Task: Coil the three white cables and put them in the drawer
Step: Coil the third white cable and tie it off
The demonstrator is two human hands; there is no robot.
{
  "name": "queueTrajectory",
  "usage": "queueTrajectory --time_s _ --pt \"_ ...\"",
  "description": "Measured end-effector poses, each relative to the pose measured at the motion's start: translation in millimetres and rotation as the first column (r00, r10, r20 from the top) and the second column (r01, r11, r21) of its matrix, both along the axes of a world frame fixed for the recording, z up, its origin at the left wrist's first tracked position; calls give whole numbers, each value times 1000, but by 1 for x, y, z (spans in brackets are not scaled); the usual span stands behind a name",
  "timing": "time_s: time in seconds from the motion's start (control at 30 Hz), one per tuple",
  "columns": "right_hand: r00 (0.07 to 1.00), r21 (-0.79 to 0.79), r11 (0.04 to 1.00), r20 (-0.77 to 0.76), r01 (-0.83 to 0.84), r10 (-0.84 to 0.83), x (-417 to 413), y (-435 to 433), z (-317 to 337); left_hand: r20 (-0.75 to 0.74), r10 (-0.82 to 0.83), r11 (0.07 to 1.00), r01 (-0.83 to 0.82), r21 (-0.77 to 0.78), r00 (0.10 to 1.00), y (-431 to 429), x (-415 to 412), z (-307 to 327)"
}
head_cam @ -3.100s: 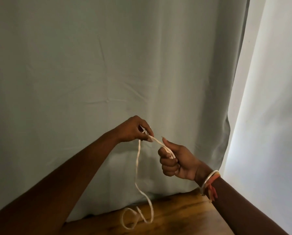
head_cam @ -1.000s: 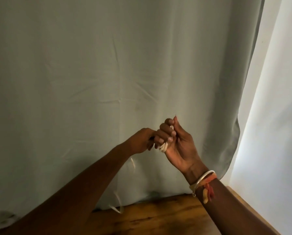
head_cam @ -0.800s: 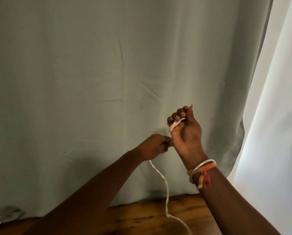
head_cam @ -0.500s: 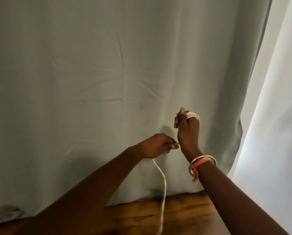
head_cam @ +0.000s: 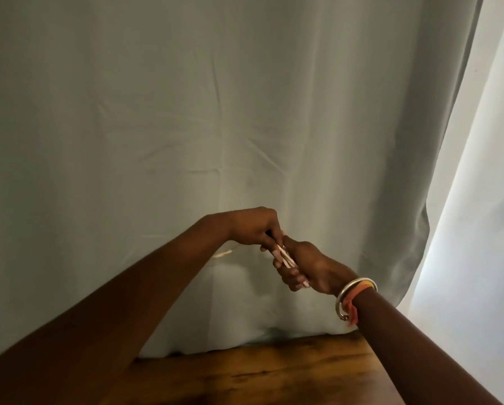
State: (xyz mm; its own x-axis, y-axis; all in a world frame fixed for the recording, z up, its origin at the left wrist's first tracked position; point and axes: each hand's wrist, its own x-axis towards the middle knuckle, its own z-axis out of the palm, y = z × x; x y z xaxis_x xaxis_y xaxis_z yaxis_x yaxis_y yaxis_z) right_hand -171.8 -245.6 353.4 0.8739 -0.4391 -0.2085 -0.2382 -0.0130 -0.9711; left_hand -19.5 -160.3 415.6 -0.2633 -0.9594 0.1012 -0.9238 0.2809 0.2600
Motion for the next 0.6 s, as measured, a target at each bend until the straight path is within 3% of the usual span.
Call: queueTrajectory --time_s 0.13,0.23,0.4,0.6 --pt "936 305 889 195 -341 292 -4 1 -8 -194 21 999 -30 -44 981 10 12 11" --pt "846 364 790 413 -493 337 -7 13 -8 -375 47 993 -84 -82 926 18 26 16" --pt "675 325 728 694 -603 249 -10 32 3 -644 31 964 -193 -182 764 18 32 -10" --pt "490 313 810 871 -496 -37 2 41 25 -821 -33 946 -247 -210 570 6 4 -66"
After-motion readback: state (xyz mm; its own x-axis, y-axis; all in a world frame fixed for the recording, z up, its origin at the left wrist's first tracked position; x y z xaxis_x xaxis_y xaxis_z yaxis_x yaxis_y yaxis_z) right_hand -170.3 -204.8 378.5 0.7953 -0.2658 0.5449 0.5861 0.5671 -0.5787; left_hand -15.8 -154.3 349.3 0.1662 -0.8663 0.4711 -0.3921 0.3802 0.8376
